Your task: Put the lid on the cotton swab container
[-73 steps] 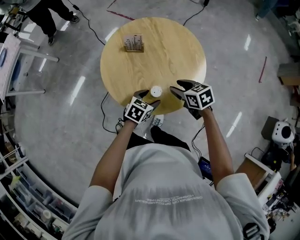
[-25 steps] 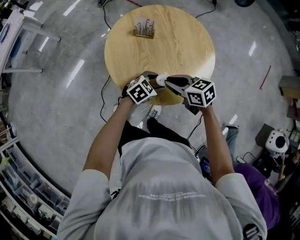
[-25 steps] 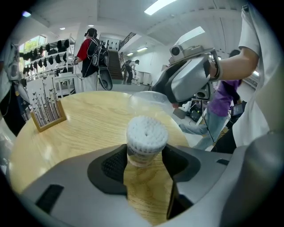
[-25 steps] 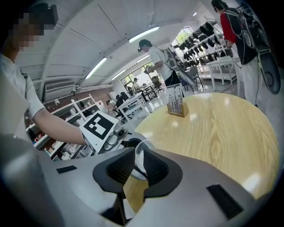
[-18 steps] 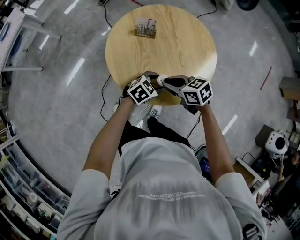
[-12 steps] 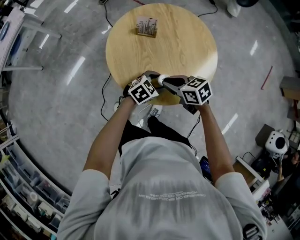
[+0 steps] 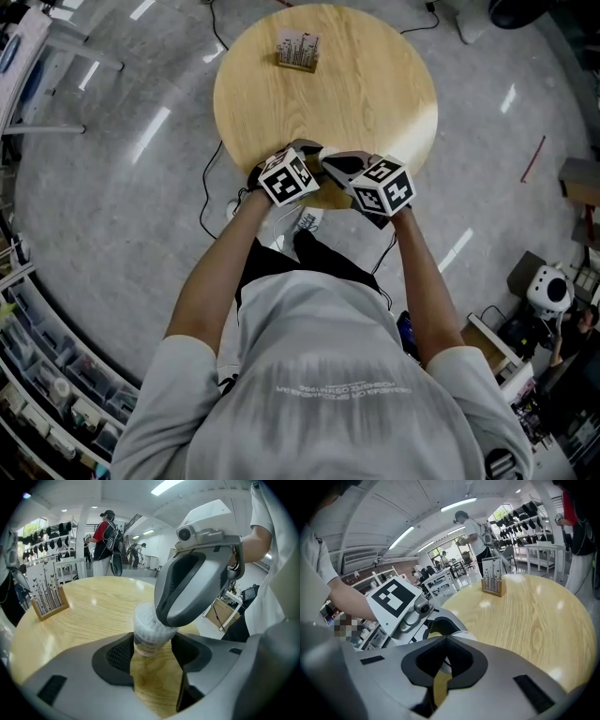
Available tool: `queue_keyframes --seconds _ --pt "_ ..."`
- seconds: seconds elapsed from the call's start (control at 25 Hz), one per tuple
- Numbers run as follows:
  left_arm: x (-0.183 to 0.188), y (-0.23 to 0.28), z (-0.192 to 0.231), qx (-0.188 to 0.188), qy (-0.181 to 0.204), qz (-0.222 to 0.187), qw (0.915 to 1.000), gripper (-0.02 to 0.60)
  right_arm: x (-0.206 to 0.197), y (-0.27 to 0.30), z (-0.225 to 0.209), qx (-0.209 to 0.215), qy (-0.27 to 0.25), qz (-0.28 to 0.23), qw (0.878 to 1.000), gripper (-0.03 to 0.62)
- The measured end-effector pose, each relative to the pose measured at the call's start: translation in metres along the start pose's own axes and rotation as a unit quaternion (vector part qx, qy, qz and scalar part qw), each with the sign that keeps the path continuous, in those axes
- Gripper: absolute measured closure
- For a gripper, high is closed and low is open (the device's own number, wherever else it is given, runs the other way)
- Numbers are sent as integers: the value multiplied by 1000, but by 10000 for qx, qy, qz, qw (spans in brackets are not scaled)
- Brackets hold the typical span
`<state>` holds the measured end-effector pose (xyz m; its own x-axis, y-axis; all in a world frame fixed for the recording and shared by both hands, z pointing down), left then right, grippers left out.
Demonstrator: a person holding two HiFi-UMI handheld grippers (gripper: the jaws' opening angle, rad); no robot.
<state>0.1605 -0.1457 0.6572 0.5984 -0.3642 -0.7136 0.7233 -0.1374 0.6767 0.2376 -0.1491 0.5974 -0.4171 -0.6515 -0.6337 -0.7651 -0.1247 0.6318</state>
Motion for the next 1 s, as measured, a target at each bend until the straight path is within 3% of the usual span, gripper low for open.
queue_keyframes --seconds 0.12,0.28,0.4,0.52,0.68,0.84,1.0 --pt "0 -1 1 -12 -10 -8 10000 318 1 1 2 -100 -31 49 9999 566" --pt "-4 -4 1 33 -117 113 9999 318 -1 2 3 -105 400 -195 9990 565" --pt "-10 -9 6 92 -363 187 9991 307 -5 -11 5 -564 867 -706 9921 565" --pt "-15 -29 16 -36 -536 154 9984 281 -10 -34 7 -1051 1426 -1266 9760 565" --pt "-38 -61 34 -253 -630 220 9975 281 -16 -62 10 -1814 1686 -1466 9577 565" --pt "-31 -91 48 -264 -871 -76 9958 282 -19 -99 22 -2610 2019 -1973 9231 565" --pt "-8 -127 65 -13 -581 -454 9973 323 -4 -131 46 -3295 1899 -2258 8969 565"
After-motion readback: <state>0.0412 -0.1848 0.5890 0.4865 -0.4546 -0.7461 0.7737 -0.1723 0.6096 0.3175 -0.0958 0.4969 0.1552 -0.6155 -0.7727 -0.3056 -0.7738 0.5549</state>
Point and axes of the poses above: the fingertips, and each gripper's own axes: y forward along the fingers, z to its left, x out of its top, the point moved 8 cm from there along -y, backward along the fingers, and after that the axes turned 3 degrees about x, right-handed, at the moved point
